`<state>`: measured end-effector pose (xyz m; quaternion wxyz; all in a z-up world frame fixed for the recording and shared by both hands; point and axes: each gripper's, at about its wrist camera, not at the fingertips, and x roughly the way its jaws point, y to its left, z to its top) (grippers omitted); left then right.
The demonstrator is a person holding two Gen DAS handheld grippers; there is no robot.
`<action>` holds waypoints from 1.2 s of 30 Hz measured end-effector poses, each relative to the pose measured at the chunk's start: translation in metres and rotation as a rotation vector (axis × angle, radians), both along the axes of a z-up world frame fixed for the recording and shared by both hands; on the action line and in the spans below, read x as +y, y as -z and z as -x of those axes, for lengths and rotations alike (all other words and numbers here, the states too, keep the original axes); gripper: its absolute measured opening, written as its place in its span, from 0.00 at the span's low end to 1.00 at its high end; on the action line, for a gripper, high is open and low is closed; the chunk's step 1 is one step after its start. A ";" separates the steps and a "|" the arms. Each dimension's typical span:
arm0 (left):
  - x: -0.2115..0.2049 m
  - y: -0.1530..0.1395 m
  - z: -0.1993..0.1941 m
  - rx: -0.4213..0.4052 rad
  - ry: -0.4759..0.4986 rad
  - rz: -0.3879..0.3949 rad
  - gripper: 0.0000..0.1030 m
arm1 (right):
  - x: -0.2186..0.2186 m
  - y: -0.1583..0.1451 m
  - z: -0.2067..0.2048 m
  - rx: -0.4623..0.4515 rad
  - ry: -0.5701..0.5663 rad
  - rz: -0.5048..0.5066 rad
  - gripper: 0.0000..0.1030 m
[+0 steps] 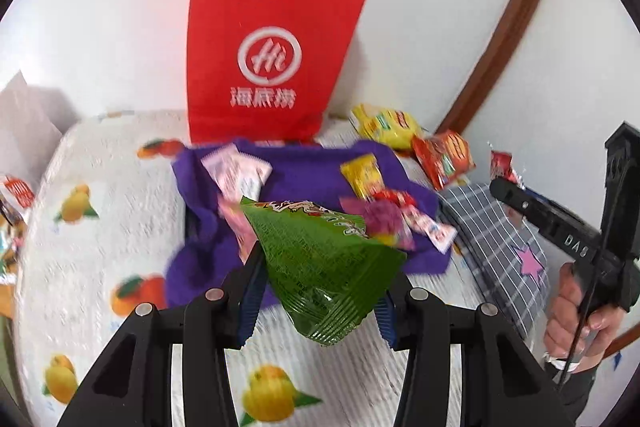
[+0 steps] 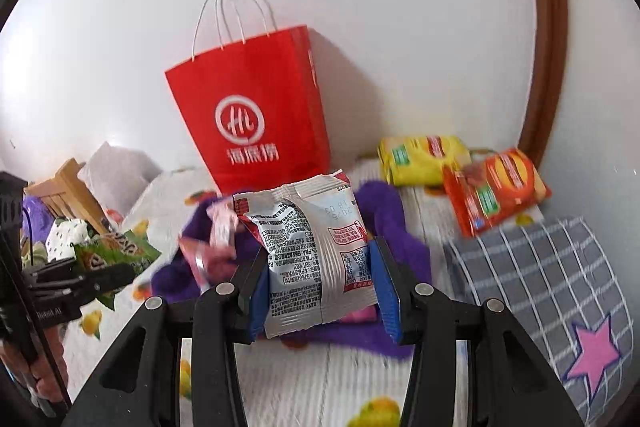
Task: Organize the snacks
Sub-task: 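Carry the white-and-red and green packets over the purple towel with both grippers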
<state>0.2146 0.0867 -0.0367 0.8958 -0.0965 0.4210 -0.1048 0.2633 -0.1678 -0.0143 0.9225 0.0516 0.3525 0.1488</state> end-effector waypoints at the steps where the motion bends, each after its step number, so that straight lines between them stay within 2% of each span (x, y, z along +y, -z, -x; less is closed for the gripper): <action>1: 0.001 -0.003 -0.004 -0.004 -0.001 -0.001 0.44 | 0.003 -0.003 -0.006 -0.001 -0.004 -0.001 0.44; 8: 0.009 -0.017 -0.042 -0.029 -0.026 -0.016 0.44 | 0.023 -0.013 -0.043 -0.006 -0.031 0.007 0.44; 16: 0.008 -0.018 -0.085 -0.022 -0.050 0.001 0.44 | 0.032 -0.005 -0.080 0.026 -0.042 -0.051 0.44; 20: 0.021 -0.008 -0.103 0.013 -0.057 0.080 0.44 | 0.034 0.007 -0.095 0.058 -0.046 -0.083 0.44; 24: 0.034 0.006 -0.107 0.020 -0.069 0.105 0.44 | 0.040 0.024 -0.108 0.112 -0.074 -0.079 0.44; 26: 0.038 0.014 -0.114 0.051 -0.081 0.093 0.44 | 0.042 0.034 -0.113 0.144 -0.081 -0.059 0.44; 29: 0.047 0.021 -0.119 0.074 -0.097 0.120 0.44 | 0.046 0.049 -0.119 0.194 -0.104 -0.040 0.44; 35: 0.050 0.024 -0.120 0.081 -0.102 0.120 0.44 | 0.060 0.071 -0.126 0.280 -0.155 0.007 0.44; 36: 0.050 0.024 -0.121 0.083 -0.104 0.118 0.44 | 0.061 0.075 -0.127 0.315 -0.175 -0.026 0.44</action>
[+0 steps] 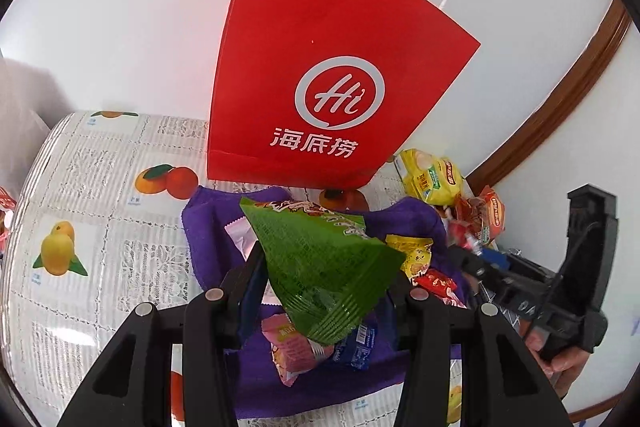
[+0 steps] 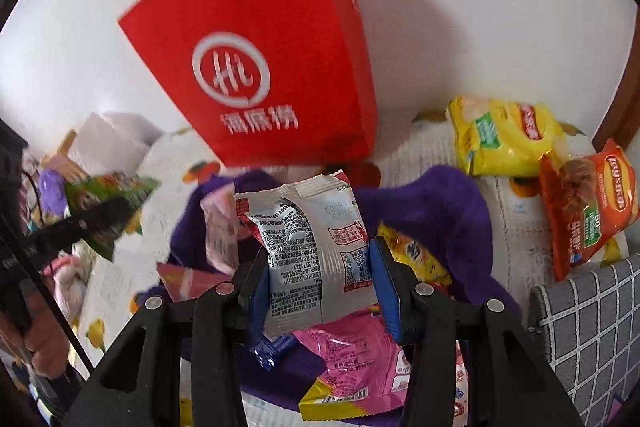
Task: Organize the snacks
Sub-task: 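Carry the white-and-red and green packets over the purple towel with both grippers, then lower both packets onto the towel and open both grippers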
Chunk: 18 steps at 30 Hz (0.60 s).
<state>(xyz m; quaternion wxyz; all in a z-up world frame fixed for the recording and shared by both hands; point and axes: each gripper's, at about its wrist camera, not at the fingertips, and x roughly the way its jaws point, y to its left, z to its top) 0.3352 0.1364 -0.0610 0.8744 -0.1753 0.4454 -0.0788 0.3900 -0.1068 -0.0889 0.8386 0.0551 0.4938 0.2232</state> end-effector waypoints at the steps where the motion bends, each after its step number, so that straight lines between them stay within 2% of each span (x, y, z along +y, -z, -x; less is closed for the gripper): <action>1: 0.000 0.001 0.000 0.003 -0.003 -0.005 0.44 | 0.000 0.002 -0.001 0.023 -0.016 -0.040 0.44; 3: -0.001 0.003 -0.001 0.013 -0.006 -0.017 0.44 | 0.001 0.004 -0.001 0.033 -0.026 -0.043 0.44; 7: -0.001 0.007 -0.004 0.025 -0.006 -0.013 0.44 | 0.001 0.014 -0.005 0.032 0.022 0.073 0.44; 12: -0.001 0.011 -0.007 0.041 -0.008 -0.011 0.44 | -0.013 0.032 -0.019 0.122 0.057 0.053 0.44; 18: -0.003 0.016 -0.011 0.064 -0.005 -0.008 0.44 | -0.004 0.045 -0.023 0.159 0.037 0.093 0.44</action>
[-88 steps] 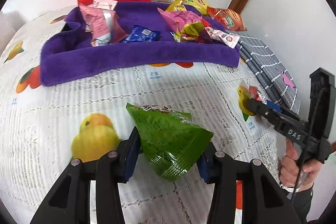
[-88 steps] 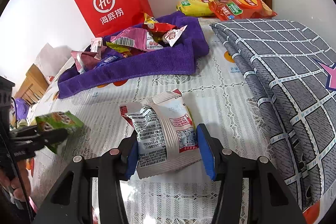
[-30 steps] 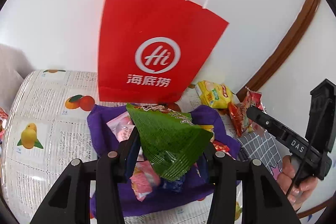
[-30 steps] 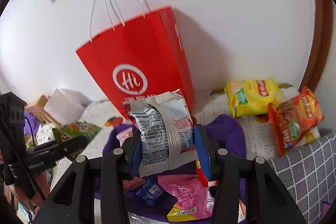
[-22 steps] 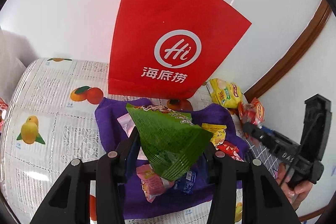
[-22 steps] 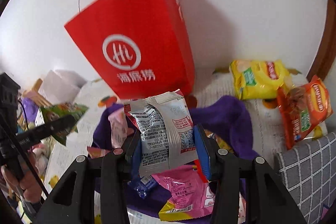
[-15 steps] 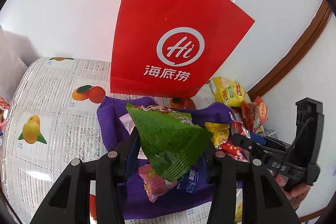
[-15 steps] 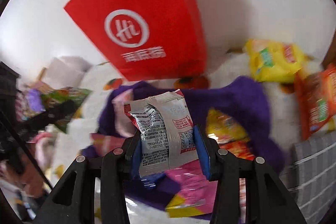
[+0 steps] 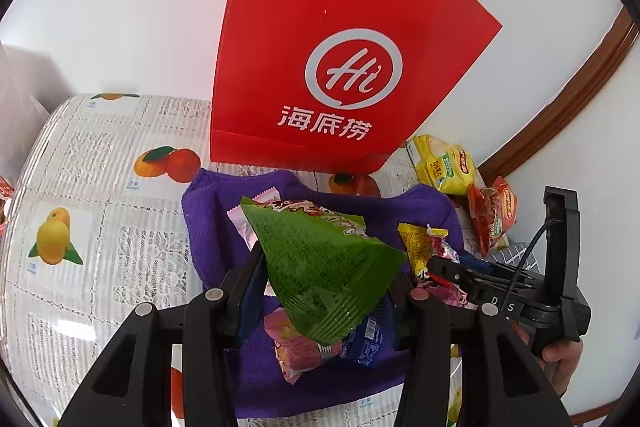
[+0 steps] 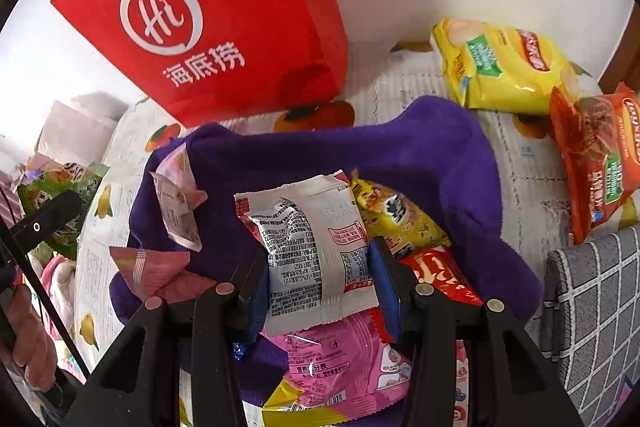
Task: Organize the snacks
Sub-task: 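Lower both packets onto the towel and open both grippers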
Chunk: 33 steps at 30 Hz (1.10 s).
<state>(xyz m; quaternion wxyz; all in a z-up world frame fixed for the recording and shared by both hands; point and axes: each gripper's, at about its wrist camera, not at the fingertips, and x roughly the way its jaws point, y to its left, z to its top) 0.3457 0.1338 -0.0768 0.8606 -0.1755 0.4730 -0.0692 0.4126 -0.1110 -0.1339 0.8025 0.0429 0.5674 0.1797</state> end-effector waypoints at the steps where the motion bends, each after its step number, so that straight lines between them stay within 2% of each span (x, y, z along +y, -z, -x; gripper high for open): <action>1: -0.001 0.001 -0.001 0.003 0.001 -0.001 0.44 | 0.003 0.002 0.000 0.004 -0.012 0.016 0.45; 12: -0.003 0.005 -0.003 0.021 0.016 0.006 0.44 | 0.011 0.002 -0.003 0.009 -0.042 0.063 0.50; 15: -0.004 0.008 -0.003 0.028 0.021 0.008 0.44 | 0.011 0.001 -0.002 0.012 -0.045 0.052 0.56; 24: -0.010 0.016 -0.006 0.047 0.037 0.001 0.44 | 0.001 -0.021 0.006 -0.031 -0.027 0.003 0.56; 31: -0.014 0.030 -0.011 0.096 0.048 0.022 0.44 | -0.007 -0.039 0.010 -0.072 -0.004 -0.020 0.57; 33: -0.016 0.033 -0.012 0.109 0.044 0.003 0.44 | -0.008 -0.039 0.010 -0.073 -0.004 -0.020 0.57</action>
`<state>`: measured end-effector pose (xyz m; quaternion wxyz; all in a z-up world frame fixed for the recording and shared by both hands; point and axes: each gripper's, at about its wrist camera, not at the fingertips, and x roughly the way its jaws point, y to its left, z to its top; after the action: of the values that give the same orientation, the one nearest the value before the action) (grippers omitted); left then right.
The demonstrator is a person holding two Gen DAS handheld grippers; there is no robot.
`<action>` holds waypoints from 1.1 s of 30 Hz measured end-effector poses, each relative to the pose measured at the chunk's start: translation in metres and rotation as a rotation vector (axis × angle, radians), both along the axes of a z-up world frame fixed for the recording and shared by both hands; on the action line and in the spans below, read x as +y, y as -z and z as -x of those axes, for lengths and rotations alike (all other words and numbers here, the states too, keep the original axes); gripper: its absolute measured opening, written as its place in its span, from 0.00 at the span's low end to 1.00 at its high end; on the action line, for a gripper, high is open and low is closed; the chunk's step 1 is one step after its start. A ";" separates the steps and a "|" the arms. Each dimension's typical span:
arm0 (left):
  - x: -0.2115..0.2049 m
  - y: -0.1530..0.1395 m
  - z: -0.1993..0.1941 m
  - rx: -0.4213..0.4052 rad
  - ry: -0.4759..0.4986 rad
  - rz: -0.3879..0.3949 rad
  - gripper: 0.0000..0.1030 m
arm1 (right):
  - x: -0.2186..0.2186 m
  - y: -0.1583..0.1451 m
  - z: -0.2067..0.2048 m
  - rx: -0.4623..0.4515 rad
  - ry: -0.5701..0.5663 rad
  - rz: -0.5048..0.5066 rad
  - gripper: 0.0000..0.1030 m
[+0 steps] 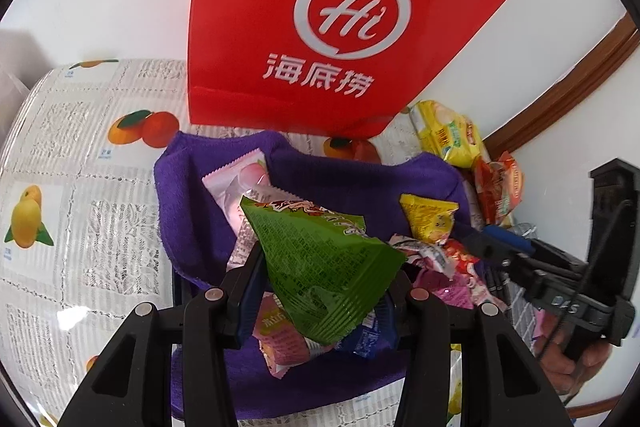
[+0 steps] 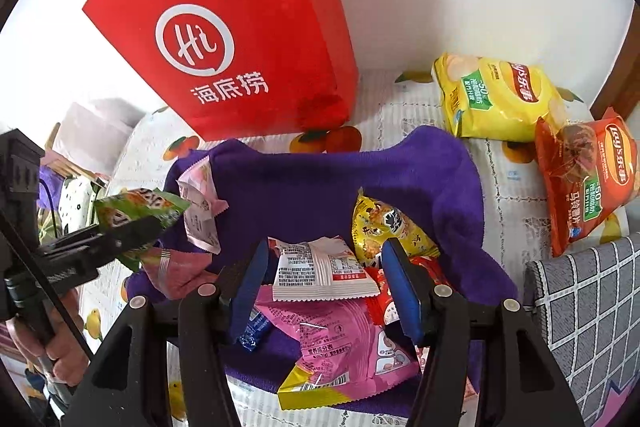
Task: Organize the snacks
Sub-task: 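Lower both packets onto the towel and open both grippers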
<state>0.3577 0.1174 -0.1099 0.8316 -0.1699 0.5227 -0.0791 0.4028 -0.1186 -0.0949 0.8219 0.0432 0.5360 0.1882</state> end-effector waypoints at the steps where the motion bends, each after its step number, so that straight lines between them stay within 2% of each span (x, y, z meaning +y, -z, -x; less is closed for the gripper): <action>1: -0.001 0.001 0.000 0.001 0.001 -0.006 0.44 | 0.000 0.000 0.000 0.002 -0.003 0.002 0.57; 20: 0.002 0.017 -0.009 0.098 -0.002 -0.025 0.45 | 0.008 0.007 0.000 0.003 -0.021 0.049 0.57; 33: -0.003 0.006 -0.003 0.057 0.025 -0.011 0.47 | 0.009 0.006 0.000 0.001 -0.024 0.053 0.57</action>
<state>0.3607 0.1145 -0.1155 0.8163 -0.1606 0.5488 -0.0818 0.4030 -0.1098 -0.1006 0.8202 0.0151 0.5415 0.1838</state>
